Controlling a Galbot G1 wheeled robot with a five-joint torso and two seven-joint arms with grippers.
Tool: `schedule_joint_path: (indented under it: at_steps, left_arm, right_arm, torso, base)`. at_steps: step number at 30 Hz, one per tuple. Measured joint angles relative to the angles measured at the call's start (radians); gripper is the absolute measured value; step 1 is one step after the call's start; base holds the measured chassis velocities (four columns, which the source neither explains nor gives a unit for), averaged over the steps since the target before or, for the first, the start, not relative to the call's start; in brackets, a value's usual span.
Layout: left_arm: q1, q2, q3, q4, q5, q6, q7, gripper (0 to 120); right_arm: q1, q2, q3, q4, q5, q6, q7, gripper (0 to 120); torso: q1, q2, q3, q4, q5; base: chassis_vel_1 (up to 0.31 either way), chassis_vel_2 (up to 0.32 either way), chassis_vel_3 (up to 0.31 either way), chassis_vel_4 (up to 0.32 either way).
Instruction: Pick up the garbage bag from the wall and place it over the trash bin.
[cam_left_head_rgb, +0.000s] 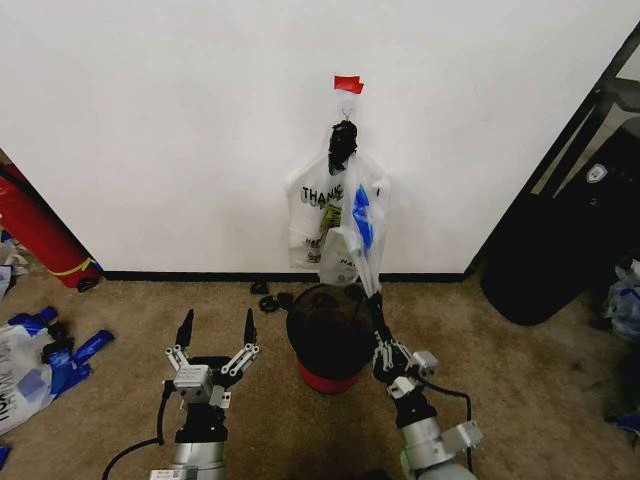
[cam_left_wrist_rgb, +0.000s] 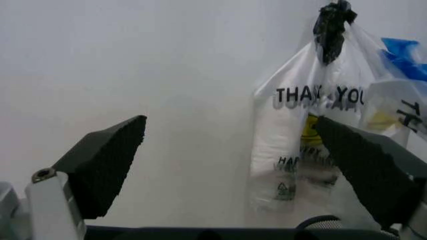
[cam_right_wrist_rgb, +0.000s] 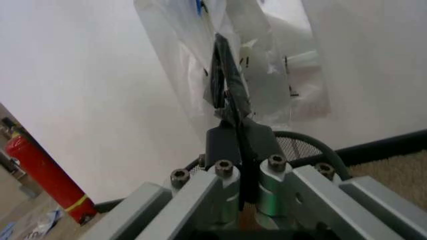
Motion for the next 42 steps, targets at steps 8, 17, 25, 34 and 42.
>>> schedule_joint_path:
  at_steps: [8,17,25,34,42]
  left_arm:
    - [-0.005,0.007,0.006,0.012,0.002,-0.001,0.001,100]
    - [-0.017,0.013,0.01,0.027,0.0,-0.001,0.001,100]
    - [-0.027,0.053,0.04,0.019,0.015,0.012,0.009,100]
    - [-0.058,0.155,0.065,-0.022,-0.005,0.072,0.015,100]
    - [-0.263,0.531,0.066,-0.199,-0.419,0.355,-0.029,100]
  right_arm:
    - [-0.02,0.006,-0.013,-0.002,-0.004,0.006,0.004,0]
    - [-0.039,0.009,-0.019,-0.016,-0.036,0.035,0.003,0]
    - [0.058,-0.01,-0.001,0.051,-0.029,-0.019,0.046,0]
    - [0.248,-0.043,0.025,0.075,0.051,-0.127,0.106,0]
    - [0.302,-0.007,-0.006,0.038,0.019,-0.15,0.117,0]
  torso:
    - [0.0,0.0,0.0,0.0,0.0]
    - [0.0,0.0,0.0,-0.0001,0.0]
    - [0.0,0.0,0.0,0.0002,0.0]
    - [0.0,0.0,0.0,0.0001,-0.0001]
    - [0.0,0.0,0.0,-0.0009,-0.0005]
  base:
    - [0.0,0.0,0.0,0.0]
    - [0.0,0.0,0.0,0.0]
    - [0.0,0.0,0.0,0.0]
    - [0.0,0.0,0.0,0.0]
    - [0.0,0.0,0.0,0.0]
